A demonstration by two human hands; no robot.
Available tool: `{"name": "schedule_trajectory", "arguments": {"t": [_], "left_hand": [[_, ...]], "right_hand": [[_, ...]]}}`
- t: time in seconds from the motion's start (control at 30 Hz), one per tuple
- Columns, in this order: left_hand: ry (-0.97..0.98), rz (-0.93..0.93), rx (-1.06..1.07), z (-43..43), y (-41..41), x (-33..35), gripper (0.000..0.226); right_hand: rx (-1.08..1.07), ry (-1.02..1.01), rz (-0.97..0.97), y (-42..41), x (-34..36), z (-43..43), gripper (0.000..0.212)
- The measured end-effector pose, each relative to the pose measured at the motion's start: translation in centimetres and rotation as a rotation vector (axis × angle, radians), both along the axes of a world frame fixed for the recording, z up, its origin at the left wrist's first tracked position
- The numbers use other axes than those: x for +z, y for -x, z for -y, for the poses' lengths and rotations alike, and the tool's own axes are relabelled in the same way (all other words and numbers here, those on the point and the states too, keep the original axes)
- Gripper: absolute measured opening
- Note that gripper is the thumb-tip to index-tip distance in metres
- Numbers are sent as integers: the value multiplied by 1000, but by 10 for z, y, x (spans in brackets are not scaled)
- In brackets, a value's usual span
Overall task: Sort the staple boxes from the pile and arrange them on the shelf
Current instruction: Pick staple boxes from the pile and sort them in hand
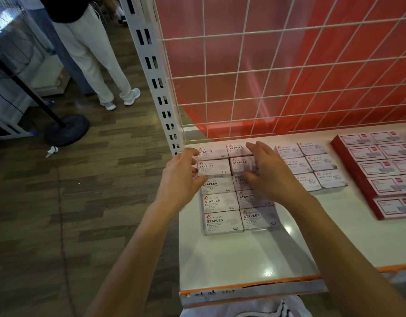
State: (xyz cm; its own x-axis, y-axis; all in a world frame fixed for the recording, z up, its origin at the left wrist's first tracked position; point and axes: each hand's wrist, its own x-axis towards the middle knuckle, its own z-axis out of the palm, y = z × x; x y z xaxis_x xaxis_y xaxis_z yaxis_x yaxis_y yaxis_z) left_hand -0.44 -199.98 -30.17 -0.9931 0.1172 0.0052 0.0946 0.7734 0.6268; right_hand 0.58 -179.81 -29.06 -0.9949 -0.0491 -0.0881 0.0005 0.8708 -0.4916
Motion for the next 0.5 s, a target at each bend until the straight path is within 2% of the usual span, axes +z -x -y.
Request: {"name": "schedule_trajectory", "arguments": {"t": [0.2, 0.33, 0.5], "left_hand": [[-4, 10, -11, -5, 2, 1, 75], [125, 73, -38, -7, 8, 5, 91], [196, 101, -200, -15, 20, 8, 106]], "right_hand": [[42, -4, 63, 11, -11, -3, 81], [50, 26, 65, 17, -15, -4, 86], [136, 13, 109, 20, -6, -5, 87]]}}
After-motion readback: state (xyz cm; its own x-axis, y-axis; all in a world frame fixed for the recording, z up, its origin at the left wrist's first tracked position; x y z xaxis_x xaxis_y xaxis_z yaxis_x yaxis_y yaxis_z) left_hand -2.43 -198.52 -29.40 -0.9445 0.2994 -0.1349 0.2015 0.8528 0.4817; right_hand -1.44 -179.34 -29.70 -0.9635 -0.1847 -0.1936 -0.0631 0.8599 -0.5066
